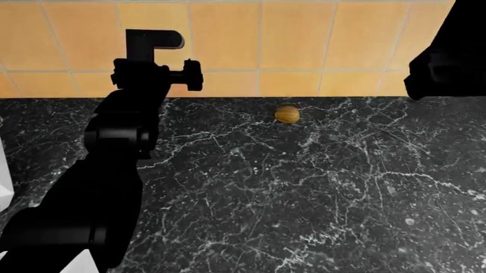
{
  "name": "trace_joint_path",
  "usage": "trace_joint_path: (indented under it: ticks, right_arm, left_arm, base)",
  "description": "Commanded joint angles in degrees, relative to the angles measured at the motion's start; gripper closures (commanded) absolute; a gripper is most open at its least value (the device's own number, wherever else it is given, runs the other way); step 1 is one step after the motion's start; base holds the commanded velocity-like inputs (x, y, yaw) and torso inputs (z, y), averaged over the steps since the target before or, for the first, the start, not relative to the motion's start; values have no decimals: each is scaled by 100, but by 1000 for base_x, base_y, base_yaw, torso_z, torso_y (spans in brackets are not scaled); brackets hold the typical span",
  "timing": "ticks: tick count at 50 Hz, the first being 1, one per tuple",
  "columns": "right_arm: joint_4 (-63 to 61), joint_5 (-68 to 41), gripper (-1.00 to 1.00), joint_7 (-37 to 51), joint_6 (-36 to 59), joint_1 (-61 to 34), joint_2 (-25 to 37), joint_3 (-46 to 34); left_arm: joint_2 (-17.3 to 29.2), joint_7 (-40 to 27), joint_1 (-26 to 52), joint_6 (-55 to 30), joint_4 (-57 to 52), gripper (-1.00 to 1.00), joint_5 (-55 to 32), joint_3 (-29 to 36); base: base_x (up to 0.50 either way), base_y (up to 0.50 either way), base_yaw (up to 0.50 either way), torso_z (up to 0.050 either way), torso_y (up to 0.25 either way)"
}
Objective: Pick the jello cup and bar from the counter and place them in the cabinets closest to them.
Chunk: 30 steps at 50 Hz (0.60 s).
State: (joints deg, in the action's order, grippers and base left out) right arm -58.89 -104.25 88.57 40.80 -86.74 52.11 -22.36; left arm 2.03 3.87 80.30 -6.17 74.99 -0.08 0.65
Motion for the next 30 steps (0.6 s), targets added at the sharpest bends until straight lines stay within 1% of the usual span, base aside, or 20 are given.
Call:
trace_joint_path:
  ticks: [1, 3, 5, 7, 8, 12, 18, 24, 30]
  right_arm:
    - [-109, 230, 100, 142, -2174, -2514, 1055, -3033]
    - [-27, 328, 100, 142, -2700, -3429, 1051, -4166]
    - [178, 354, 100, 141, -3036, -4168, 862, -5004]
    - [431, 323, 100, 140, -3183, -4616, 583, -5481]
    - [574, 244, 100, 134, -3164, -4705, 432, -5523]
    - [1283, -112, 100, -164, -2800, -4777, 54, -5182]
    - [2210, -558, 100, -271, -1819, -4788, -429, -4323]
    - [3137, -568, 100, -513, -1093, -4780, -877, -3897]
    - [4348, -523, 100, -750, 74, -4806, -1620, -3232]
  left_arm:
    - [-1, -40, 0, -21, 0, -100, 1, 26]
    - [0, -44, 2, -31, 0, -100, -3, 24]
    - [-1, -49, 5, -42, 0, -100, -4, 25]
    - [-1, -53, 4, -52, 0, -100, -5, 23]
    - [0, -54, 1, -58, 0, -100, -5, 23]
    - [-3, -46, 2, -96, 0, -100, -3, 30]
    - [-2, -52, 4, -141, 0, -100, -3, 36]
    - [-1, -57, 6, -175, 0, -100, -5, 28]
    - [-3, -75, 5, -204, 0, -100, -3, 30]
  base:
    - [0, 0, 0, 0, 0]
    - [0, 0, 0, 0, 0]
    - [0, 0, 0, 0, 0]
    - [0, 0, 0, 0, 0]
    - [0, 0, 0, 0, 0]
    - [0, 0, 0, 0, 0]
    - [0, 0, 0, 0, 0]
    - [0, 0, 0, 0, 0]
    - [0, 0, 0, 0, 0]
